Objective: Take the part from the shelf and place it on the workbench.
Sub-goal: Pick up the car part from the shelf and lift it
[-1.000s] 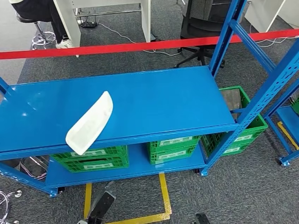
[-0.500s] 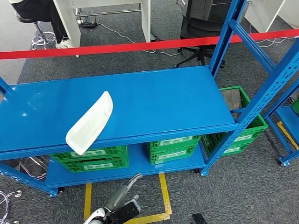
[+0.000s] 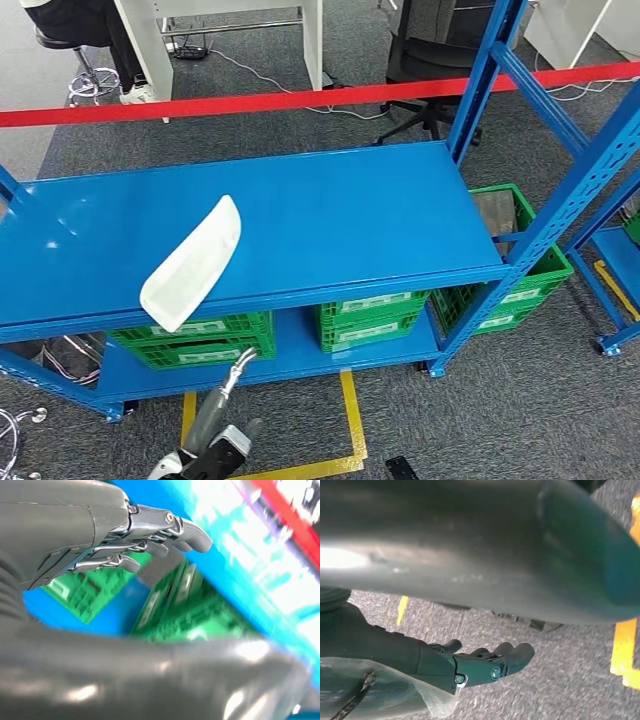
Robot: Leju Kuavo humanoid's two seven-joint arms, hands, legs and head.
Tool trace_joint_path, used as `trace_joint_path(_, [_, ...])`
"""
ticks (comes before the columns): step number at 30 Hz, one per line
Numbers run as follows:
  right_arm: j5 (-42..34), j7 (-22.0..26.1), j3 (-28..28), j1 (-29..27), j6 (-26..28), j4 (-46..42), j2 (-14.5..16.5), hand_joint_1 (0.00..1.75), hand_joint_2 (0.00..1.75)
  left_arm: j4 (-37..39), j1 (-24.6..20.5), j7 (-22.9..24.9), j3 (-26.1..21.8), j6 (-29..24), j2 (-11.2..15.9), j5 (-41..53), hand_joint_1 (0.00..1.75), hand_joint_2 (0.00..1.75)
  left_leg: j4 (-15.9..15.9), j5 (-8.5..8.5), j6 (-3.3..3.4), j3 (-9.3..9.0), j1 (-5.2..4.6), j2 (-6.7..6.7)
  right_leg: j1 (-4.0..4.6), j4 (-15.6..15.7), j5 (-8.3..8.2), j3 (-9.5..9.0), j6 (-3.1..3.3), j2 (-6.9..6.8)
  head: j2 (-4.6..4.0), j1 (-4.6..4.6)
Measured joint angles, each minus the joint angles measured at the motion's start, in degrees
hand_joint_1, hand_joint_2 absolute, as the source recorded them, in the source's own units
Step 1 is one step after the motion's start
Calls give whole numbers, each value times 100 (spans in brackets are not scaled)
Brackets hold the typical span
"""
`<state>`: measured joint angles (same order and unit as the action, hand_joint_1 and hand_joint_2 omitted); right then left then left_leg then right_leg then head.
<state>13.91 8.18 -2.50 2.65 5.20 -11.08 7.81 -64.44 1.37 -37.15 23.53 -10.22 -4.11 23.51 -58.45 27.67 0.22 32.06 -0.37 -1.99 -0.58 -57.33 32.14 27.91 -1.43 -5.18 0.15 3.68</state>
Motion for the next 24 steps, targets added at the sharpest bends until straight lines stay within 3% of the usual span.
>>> trace_joint_path(4, [-35, 39, 9, 19, 16, 0, 33, 0, 0, -570, 162, -10, -221, 30, 132, 38, 0, 175, 1, 0, 0, 0, 1, 1, 0, 0, 1, 4, 1, -1, 0, 0])
trace_joint_path(7, [-177, 92, 0, 6, 27, 2, 34, 0, 0, -895, 187, -63, -279, -279, 148, 412, 0, 175, 0, 0, 0, 0, -2, 1, -4, 1, 0, 29, 0, -1, 0, 1])
trace_joint_path(10, [-300, 114, -35, -14, -141, 7, -28, 0, 0, -1208, 87, 136, -261, -1009, 107, 1389, 0, 175, -1, 2, 1, 0, -8, 1, -10, 3, 0, 45, -1, -1, 0, 0])
trace_joint_path(14, [-416, 90, -148, -57, -291, 8, -160, 0, 0, -1482, -90, 784, -67, -2256, 84, 2994, 0, 175, -3, 2, 2, 0, -14, 0, -14, 3, -4, 7, -5, 2, 0, 1])
trace_joint_path(17, [-431, 58, -219, -83, -294, 8, -211, 0, 0, -1632, -129, 1063, 43, -2809, 80, 3801, 0, 175, -7, 2, 3, 1, -14, -1, -13, 2, -7, -16, -8, 5, 0, 0])
trace_joint_path(24, [-422, 48, -290, -87, -300, 10, -234, 0, 0, -2063, -105, 1121, 44, -2961, -16, 5002, 0, 175, -5, 2, 3, 1, -13, -1, -11, 2, -6, -15, -7, 5, 0, -1])
